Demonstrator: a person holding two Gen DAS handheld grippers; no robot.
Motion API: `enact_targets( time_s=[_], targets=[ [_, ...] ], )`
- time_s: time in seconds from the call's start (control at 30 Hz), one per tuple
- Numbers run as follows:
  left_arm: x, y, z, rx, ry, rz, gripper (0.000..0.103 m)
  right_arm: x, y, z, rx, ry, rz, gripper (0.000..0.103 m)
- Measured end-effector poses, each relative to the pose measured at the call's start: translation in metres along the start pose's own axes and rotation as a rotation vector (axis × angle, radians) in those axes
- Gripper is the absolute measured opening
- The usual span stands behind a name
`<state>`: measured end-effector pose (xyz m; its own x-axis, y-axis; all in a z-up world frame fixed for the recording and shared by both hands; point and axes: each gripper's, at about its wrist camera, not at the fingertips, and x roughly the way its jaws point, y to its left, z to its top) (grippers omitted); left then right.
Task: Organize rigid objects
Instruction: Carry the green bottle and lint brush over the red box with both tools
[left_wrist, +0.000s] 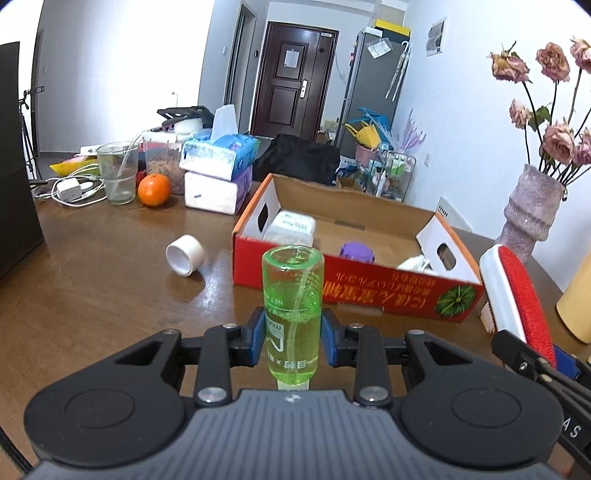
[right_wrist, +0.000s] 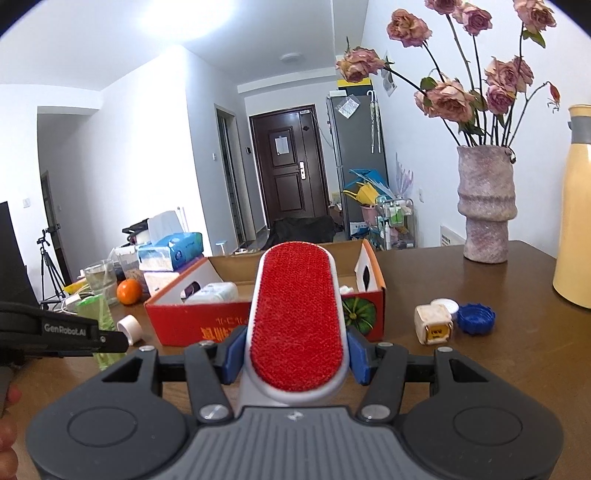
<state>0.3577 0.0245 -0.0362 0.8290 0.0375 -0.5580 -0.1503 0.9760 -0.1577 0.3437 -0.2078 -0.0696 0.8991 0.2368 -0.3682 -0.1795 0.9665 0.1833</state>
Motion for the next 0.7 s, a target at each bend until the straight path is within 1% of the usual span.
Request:
enact_targets(
  time_s=[0.33,0.7],
  targets=[
    [0.015,-0.013,0.032,-0.010,-0.061,-0.033,0.032,0.027,0.002,0.023,0.026,-0.030,0.003,0.055],
    [0.042,-0.022,0.062,-0.048,-0.089,-0.063,0.032,0.067,0.001,0.045,0.057,-0.057,0.009,0.055]
  ],
)
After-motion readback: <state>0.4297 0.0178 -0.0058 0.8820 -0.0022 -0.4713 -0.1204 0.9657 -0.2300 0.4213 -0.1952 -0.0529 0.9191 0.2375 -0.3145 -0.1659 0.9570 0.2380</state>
